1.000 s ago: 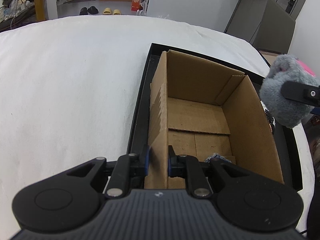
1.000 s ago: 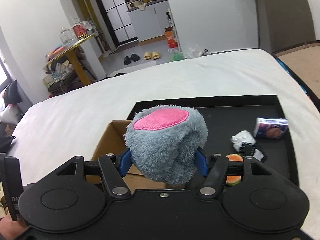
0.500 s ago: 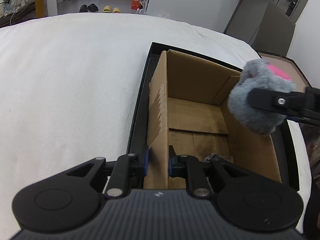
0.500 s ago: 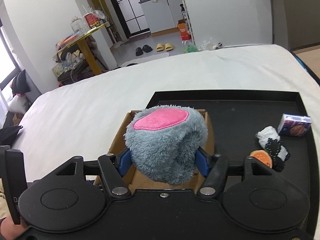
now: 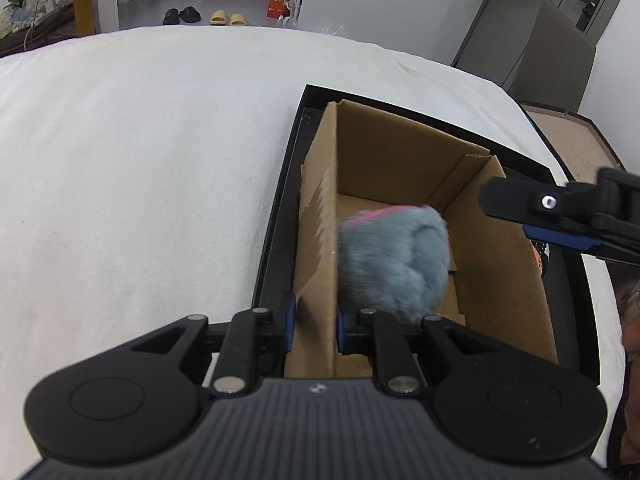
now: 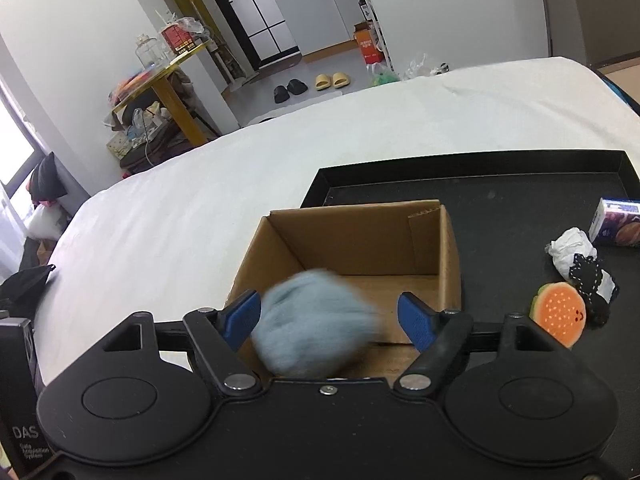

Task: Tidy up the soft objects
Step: 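Carry the grey plush ball into the cardboard box and open the right gripper, then move the right gripper to the burger plush and grasp it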

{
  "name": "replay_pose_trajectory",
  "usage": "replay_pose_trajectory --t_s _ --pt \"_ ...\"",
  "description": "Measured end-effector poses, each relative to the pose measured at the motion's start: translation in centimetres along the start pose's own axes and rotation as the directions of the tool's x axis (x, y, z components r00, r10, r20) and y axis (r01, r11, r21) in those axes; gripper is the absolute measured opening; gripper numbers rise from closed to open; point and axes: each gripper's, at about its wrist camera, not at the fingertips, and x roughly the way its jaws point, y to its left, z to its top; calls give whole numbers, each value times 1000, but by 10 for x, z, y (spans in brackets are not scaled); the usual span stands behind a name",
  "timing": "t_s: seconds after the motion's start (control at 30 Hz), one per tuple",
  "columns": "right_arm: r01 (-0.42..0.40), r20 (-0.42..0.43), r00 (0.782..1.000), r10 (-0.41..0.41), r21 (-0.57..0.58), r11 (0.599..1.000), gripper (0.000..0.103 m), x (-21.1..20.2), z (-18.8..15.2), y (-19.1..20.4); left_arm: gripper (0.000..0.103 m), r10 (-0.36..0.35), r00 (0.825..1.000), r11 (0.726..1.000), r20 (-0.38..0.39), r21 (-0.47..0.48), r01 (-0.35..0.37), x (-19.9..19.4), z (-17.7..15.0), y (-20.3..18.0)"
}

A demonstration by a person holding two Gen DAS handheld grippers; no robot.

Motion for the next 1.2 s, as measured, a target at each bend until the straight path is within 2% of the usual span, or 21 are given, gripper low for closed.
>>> replay_pose_trajectory --t_s 0.33,0.43,0.5,0.73,0.9,1.07,1.2 --pt "12 34 999 -13 16 1000 75 -28 -1 -16 19 33 999 999 8 34 -33 -8 -2 -13" --pt "21 49 999 -22 16 1000 75 -36 0 -21 28 43 999 998 9 35 -43 -11 -2 -13" --pt "28 56 998 -29 17 999 75 -40 0 -26 37 52 999 998 16 42 -52 -13 0 -15" --pt "76 70 994 -79 43 996 75 -48 -3 -50 56 61 998 997 25 55 -63 -14 3 -25" --pt "116 72 990 -120 65 991 75 -49 -6 -69 76 60 998 997 28 55 -61 -11 9 -32" --pt "168 55 983 -173 90 982 76 -46 -12 -91 84 75 996 995 42 59 -77 -8 13 -42" --pt "207 28 977 -211 111 972 83 -39 -18 -108 87 89 995 994 44 58 -92 -5 15 -49"
